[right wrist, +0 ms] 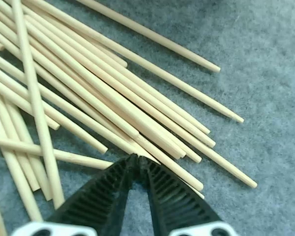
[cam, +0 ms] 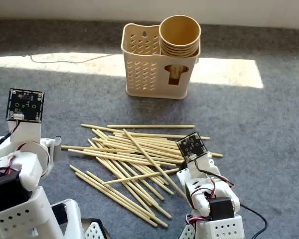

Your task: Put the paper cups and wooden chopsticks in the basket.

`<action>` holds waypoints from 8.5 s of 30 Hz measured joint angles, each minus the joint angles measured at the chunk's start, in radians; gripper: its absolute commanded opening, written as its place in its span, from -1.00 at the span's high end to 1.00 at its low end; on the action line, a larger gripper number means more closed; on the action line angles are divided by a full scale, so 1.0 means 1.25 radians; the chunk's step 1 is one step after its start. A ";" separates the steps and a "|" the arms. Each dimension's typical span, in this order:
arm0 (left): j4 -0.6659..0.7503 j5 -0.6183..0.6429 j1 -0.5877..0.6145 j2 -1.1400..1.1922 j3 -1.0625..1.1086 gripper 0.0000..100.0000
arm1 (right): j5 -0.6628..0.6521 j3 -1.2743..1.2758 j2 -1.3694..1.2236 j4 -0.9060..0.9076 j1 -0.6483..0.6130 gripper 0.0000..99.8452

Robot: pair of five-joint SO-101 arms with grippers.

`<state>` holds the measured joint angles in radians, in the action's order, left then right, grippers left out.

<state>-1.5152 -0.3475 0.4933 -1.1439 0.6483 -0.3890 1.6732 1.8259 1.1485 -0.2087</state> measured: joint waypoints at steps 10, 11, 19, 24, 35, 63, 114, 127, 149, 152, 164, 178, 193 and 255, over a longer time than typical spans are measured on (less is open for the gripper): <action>-0.096 0.000 -0.146 0.045 -0.108 0.50 | 0.000 0.000 0.000 0.000 0.042 0.99; -0.097 0.000 -0.147 0.072 -0.115 0.50 | 0.000 0.000 0.000 0.000 0.042 0.99; -0.097 0.000 -0.179 0.275 -0.199 0.50 | 0.000 0.000 0.000 0.000 0.042 0.99; -0.097 0.000 -0.253 0.304 -0.206 0.50 | 0.000 0.000 0.000 0.000 0.042 0.99; -0.097 -0.066 -0.396 0.476 -0.206 0.50 | 0.000 0.000 0.000 -0.027 0.068 0.99; 0.225 -0.322 -0.773 0.916 -0.222 0.54 | 0.000 0.000 0.000 -0.145 0.293 0.99; 0.216 -0.137 -0.733 0.928 -0.145 0.66 | 0.000 0.000 0.000 -0.145 0.301 0.99; 0.335 -0.060 -0.734 1.015 -0.136 0.94 | 0.000 0.000 0.000 -0.145 0.301 0.99; 0.237 -0.055 -0.751 0.932 -0.161 0.97 | 0.000 0.000 0.000 -0.145 0.301 0.99; 0.237 -0.055 -0.749 0.932 -0.161 0.97 | 0.000 0.000 0.000 -0.145 0.301 0.99; 0.237 -0.042 -0.749 0.932 -0.161 0.72 | 0.000 0.000 0.000 -0.145 0.301 0.99; 0.237 -0.018 -0.750 0.932 -0.136 0.72 | 0.000 0.000 0.000 -0.145 0.301 0.99; 0.357 -0.014 -0.751 0.930 -0.053 0.99 | 0.000 0.000 0.000 -0.145 0.301 0.99; 0.783 0.419 -0.609 0.746 -0.581 0.99 | 0.000 0.000 0.000 -0.145 0.285 0.99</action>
<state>-0.5363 0.1757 -0.2677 -0.2110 -0.0775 -0.3890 1.6732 1.8259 0.9674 0.1473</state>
